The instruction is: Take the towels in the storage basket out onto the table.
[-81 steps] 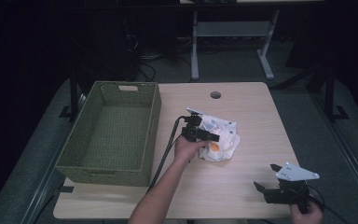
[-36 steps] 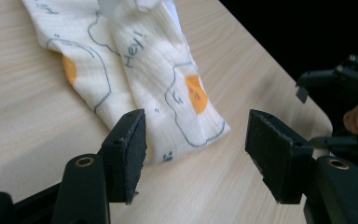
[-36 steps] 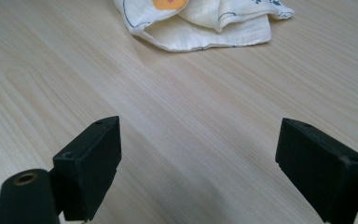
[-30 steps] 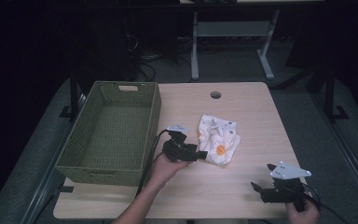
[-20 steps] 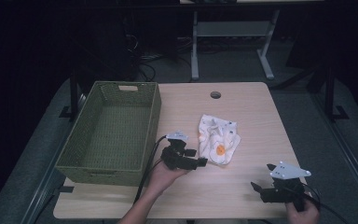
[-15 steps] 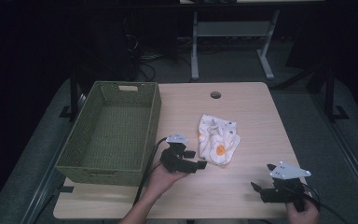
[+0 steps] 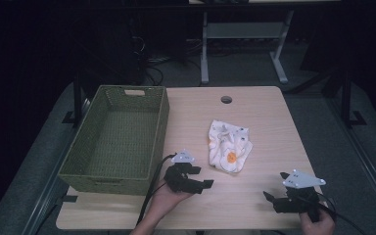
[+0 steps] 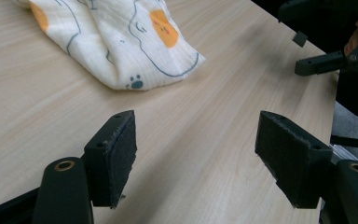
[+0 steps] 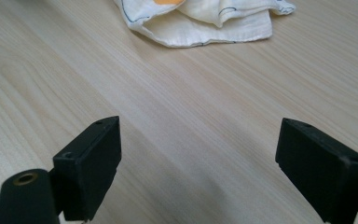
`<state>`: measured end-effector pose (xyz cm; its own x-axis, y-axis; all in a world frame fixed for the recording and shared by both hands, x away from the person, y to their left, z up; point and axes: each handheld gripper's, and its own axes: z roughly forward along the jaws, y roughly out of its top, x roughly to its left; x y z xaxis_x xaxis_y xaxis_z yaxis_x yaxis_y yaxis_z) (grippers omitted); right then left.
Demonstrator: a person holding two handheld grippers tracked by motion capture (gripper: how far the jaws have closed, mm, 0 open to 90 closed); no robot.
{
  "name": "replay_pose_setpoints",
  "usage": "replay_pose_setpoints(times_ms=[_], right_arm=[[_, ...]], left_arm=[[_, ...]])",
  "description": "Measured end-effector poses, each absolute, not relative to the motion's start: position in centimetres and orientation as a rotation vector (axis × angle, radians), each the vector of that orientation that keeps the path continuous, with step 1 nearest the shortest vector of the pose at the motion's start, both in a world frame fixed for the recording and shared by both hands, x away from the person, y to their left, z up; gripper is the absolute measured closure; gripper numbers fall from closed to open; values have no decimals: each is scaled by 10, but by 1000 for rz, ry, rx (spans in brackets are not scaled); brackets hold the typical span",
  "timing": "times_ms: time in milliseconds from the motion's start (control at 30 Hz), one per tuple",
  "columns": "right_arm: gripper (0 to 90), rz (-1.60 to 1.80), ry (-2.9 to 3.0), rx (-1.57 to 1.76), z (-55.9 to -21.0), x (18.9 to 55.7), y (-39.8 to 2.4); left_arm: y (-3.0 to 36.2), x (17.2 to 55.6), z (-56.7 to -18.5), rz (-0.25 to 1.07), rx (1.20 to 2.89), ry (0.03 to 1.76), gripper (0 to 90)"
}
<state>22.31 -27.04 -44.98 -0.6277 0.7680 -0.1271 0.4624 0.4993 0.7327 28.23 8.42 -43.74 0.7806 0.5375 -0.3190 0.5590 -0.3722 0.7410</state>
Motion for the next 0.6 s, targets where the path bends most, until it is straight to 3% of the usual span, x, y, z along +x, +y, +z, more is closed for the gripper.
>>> replay_pose_setpoints(times_ms=[600], right_arm=[[140, 934, 2317, 1006, -451, 221, -267]], left_arm=[[94, 258, -449, 32, 2050, 806, 284]])
